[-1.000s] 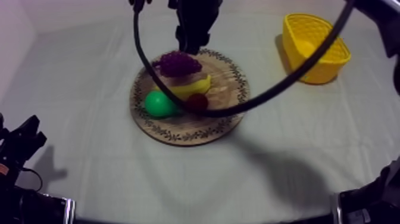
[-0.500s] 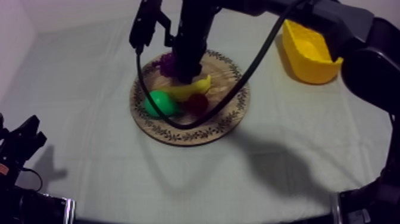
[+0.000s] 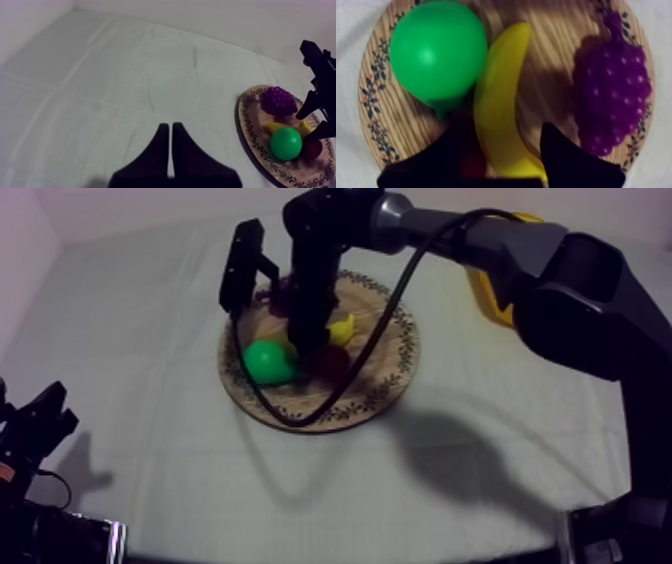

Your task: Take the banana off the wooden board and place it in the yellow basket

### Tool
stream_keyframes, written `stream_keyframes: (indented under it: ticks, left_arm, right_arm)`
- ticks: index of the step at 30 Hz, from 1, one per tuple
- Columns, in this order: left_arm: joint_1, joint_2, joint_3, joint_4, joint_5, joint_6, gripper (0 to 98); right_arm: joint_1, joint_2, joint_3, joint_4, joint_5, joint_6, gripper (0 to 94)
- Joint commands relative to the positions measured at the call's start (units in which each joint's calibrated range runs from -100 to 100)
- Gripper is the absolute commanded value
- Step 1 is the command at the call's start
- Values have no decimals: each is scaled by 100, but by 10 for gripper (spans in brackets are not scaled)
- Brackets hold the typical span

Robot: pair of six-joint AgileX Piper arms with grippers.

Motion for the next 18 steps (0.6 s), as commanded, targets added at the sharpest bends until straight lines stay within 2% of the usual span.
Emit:
stream_keyframes:
  ticks: [1,9,18]
  left_arm:
    - [2,0,1,0,1,0,0]
    - [2,0,1,0,1,0,0]
    - [2,0,1,0,1,0,0]
  right_arm:
    - [-14,84,-44,-14,15,12,455]
    - [-65,367,-150,-56,-138,42,432]
    - [-31,502,-229,37,-351,-17,138]
